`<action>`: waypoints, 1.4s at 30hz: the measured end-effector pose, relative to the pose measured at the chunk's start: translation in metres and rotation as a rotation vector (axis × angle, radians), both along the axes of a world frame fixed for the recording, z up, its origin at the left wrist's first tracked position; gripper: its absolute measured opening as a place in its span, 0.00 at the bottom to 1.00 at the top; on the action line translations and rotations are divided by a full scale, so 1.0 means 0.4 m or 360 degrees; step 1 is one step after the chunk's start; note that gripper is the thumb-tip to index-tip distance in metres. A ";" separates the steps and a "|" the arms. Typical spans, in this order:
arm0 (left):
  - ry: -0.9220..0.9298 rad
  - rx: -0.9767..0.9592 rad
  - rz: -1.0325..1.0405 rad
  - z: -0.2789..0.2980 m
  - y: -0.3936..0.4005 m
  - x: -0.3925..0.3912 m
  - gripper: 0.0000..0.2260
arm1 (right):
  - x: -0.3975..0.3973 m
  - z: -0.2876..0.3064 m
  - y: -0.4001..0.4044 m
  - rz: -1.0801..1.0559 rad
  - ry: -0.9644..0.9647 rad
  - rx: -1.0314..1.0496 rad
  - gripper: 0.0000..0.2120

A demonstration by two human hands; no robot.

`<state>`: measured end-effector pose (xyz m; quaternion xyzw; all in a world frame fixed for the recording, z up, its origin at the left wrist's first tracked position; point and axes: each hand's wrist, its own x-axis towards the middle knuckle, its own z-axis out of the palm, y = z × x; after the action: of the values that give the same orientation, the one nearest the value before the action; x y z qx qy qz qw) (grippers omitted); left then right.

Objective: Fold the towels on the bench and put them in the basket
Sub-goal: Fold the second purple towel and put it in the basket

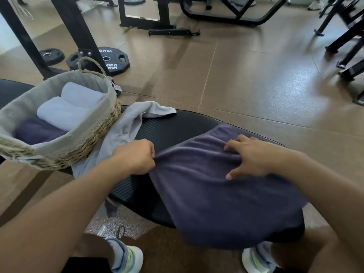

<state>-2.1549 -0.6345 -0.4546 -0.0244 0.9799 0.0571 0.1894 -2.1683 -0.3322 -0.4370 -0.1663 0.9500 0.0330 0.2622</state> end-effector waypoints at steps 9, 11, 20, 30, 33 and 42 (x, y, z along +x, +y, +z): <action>0.0035 0.0631 0.0141 -0.027 -0.037 -0.077 0.09 | 0.015 -0.023 0.005 -0.0265 0.0485 -0.0213 0.15; 0.0055 0.0595 0.0099 -0.031 -0.044 -0.082 0.08 | -0.025 -0.053 0.029 -0.0368 0.0578 -0.0426 0.13; 0.0159 0.0565 0.0014 -0.048 -0.048 -0.096 0.08 | -0.130 -0.097 0.097 -0.0477 0.0271 -0.0661 0.09; 0.0137 0.0542 -0.0075 -0.048 -0.063 -0.109 0.10 | -0.149 -0.082 0.119 -0.0414 0.0139 -0.0560 0.10; 0.0088 0.0563 -0.0058 -0.045 -0.065 -0.107 0.09 | -0.149 -0.086 0.129 -0.0461 0.0143 -0.0601 0.11; 0.0117 0.1130 0.0210 -0.042 -0.065 -0.102 0.11 | -0.139 -0.064 0.147 -0.0853 -0.0076 -0.1191 0.13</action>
<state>-2.1956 -0.6606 -0.4713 -0.0181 0.9015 0.4068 0.1467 -2.2239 -0.2734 -0.4626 0.0012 0.8998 -0.3850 0.2052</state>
